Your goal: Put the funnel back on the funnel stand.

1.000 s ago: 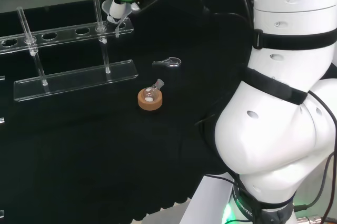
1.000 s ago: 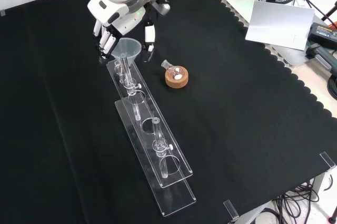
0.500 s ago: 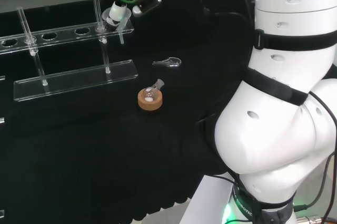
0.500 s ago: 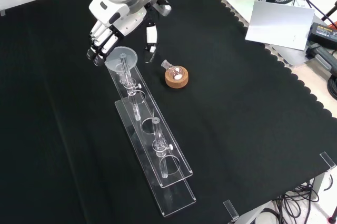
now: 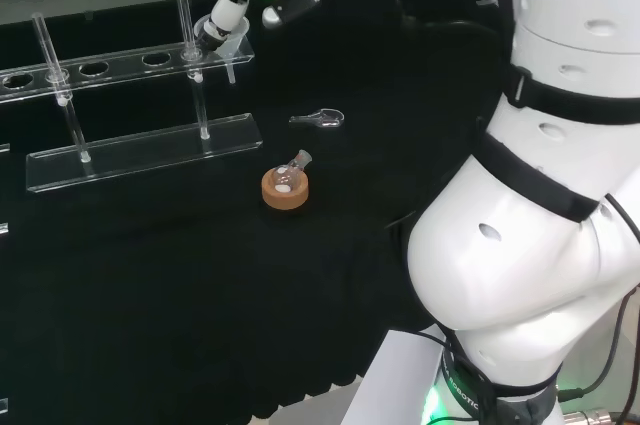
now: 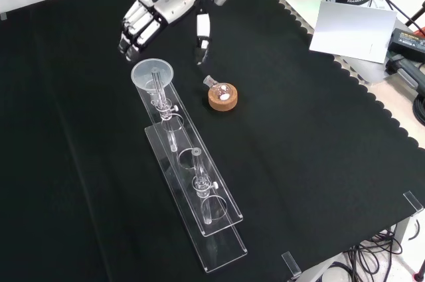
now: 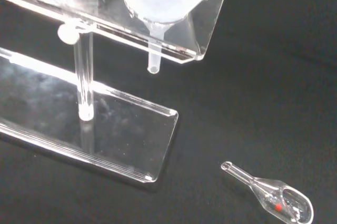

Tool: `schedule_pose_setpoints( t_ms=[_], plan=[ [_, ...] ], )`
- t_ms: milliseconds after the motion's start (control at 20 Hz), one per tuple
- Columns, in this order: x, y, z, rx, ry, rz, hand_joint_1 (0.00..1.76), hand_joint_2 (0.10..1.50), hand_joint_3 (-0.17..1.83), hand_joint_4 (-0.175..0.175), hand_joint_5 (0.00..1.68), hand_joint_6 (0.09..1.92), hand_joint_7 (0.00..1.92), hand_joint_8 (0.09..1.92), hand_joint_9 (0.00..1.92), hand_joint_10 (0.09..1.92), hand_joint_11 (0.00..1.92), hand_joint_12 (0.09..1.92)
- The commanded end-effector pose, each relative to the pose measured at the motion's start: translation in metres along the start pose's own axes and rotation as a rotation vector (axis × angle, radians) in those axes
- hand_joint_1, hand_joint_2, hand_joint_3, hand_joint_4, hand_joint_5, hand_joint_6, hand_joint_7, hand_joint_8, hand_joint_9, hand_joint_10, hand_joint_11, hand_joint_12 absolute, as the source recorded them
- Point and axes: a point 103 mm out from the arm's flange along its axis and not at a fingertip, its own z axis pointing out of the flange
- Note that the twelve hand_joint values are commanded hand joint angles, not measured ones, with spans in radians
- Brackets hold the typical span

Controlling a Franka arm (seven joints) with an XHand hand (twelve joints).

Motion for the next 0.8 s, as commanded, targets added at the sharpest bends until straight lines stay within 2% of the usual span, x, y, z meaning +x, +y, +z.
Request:
schedule_pose_setpoints(
  t_ms=[50, 450, 800],
  plan=[
    [-0.01, -0.06, -0.024, -0.094, 0.079, 0.064, 0.62, 0.69, 0.22, -0.009, 0.18, 0.09, 0.01, 0.58, 0.18, 0.79, 0.32, 1.5],
    [-0.015, -0.114, -0.033, -0.114, 0.08, 0.115, 0.63, 0.7, 0.23, -0.009, 0.19, 0.09, 0.03, 0.61, 0.21, 0.76, 0.33, 1.49],
    [-0.012, -0.147, -0.029, -0.111, 0.082, 0.145, 0.63, 0.71, 0.23, -0.009, 0.2, 0.09, 0.03, 0.62, 0.23, 0.76, 0.33, 1.49]
  ],
)
